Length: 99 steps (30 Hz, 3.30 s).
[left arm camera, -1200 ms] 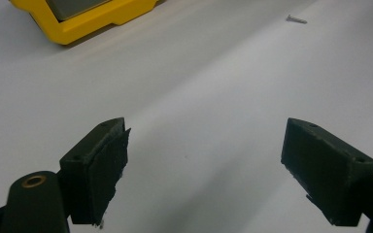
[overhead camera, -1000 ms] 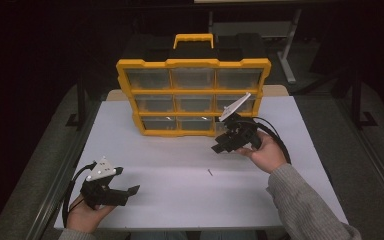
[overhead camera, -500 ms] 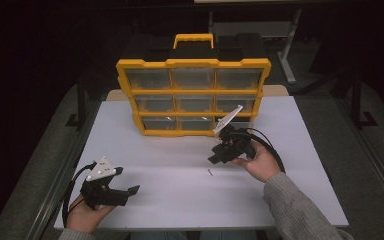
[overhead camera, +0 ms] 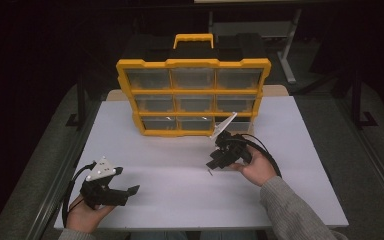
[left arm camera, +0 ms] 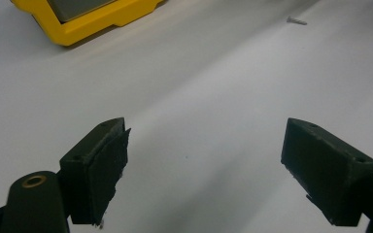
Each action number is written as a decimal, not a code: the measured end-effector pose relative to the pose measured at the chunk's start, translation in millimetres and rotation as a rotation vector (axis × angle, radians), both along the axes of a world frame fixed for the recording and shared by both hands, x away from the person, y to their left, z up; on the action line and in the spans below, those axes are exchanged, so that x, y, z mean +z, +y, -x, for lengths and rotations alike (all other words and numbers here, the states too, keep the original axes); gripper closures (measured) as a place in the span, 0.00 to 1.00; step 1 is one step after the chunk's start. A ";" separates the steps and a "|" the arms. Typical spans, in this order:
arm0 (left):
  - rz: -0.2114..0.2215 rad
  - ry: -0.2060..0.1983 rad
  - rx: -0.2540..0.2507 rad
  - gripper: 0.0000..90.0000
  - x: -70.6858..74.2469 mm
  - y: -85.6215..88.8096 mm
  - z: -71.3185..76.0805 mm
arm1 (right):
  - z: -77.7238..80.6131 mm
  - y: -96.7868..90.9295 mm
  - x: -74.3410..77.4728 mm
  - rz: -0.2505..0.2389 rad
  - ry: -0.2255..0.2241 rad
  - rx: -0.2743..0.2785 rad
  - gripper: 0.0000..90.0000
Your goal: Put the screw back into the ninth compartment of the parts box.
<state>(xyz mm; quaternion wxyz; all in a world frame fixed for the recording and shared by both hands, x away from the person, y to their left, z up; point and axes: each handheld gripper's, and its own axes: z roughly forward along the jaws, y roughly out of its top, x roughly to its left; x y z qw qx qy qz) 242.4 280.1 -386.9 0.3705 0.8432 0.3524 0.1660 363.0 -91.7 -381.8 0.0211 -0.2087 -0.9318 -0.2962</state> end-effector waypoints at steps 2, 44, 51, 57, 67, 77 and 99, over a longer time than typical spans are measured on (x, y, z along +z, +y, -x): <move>0.001 -0.002 0.000 0.18 0.0 0.1 -0.1 | -0.5 0.7 -2.7 0.003 -0.002 0.000 0.62; -0.007 0.009 -0.004 0.18 -1.5 -2.9 0.0 | 1.9 21.2 -46.8 0.148 -0.058 -0.003 0.87; -0.013 0.003 -0.008 0.18 -1.4 -1.9 -0.4 | 1.1 21.1 -46.9 0.151 -0.059 -0.008 0.93; -0.010 0.004 -0.007 0.18 -1.6 -1.9 -0.6 | -1.2 19.5 -47.3 0.137 -0.044 -0.008 0.94; -0.008 0.005 -0.006 0.18 -1.9 -2.1 -0.3 | -7.3 17.7 -47.2 0.123 -0.003 -0.005 0.97; -0.006 0.002 0.001 0.18 -1.4 -0.9 -0.1 | -7.7 18.2 -46.1 0.115 0.025 0.009 0.97; -0.003 0.001 0.000 0.18 -0.5 -0.5 0.8 | -6.1 18.1 -9.2 0.050 0.032 0.069 0.97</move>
